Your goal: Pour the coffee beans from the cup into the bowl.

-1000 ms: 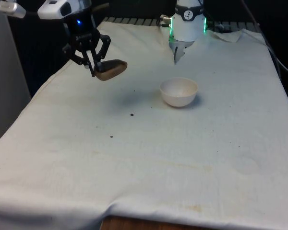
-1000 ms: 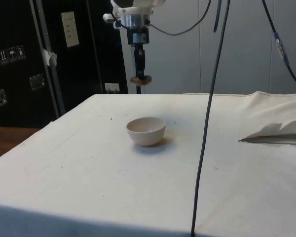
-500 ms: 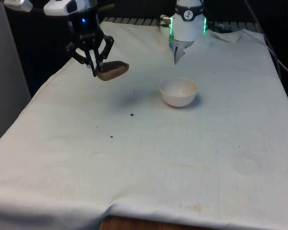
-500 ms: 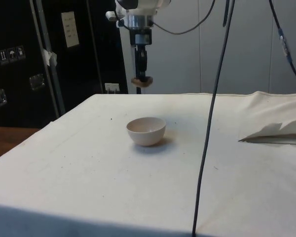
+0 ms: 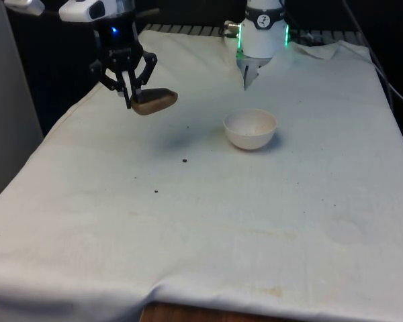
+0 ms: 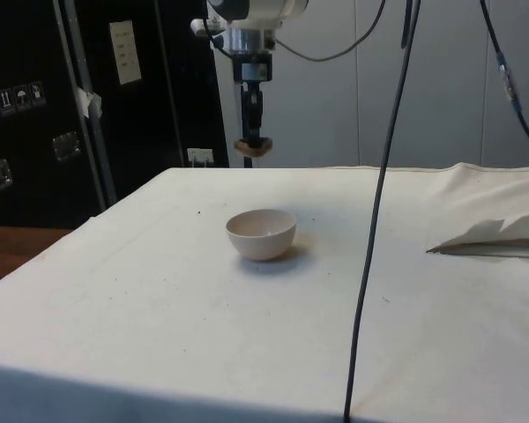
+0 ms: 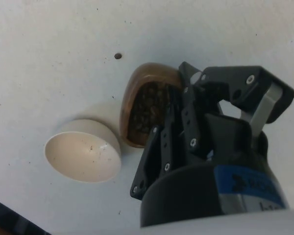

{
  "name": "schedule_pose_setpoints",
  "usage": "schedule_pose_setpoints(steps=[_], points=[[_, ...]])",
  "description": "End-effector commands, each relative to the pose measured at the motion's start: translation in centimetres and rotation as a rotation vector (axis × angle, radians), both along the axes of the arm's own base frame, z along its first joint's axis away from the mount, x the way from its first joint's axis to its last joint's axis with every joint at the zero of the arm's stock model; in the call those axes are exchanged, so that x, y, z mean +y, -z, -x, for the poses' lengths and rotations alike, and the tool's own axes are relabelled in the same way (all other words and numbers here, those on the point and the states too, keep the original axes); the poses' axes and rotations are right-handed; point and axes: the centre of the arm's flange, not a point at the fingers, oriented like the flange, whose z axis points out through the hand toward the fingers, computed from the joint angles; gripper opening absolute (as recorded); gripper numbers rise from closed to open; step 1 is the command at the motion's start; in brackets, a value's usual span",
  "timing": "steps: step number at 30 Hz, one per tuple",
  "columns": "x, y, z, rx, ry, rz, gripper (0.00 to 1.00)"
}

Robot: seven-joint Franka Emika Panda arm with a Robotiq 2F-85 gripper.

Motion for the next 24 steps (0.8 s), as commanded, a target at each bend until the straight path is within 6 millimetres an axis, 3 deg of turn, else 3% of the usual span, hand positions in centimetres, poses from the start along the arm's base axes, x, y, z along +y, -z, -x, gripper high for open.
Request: schedule_pose_setpoints(steps=[1, 24], points=[[-0.1, -0.3, 0.2, -0.004, 0.011, 0.019, 0.0], [1.3, -2.6, 3.5, -0.065, 0.009, 0.029, 0.0]])
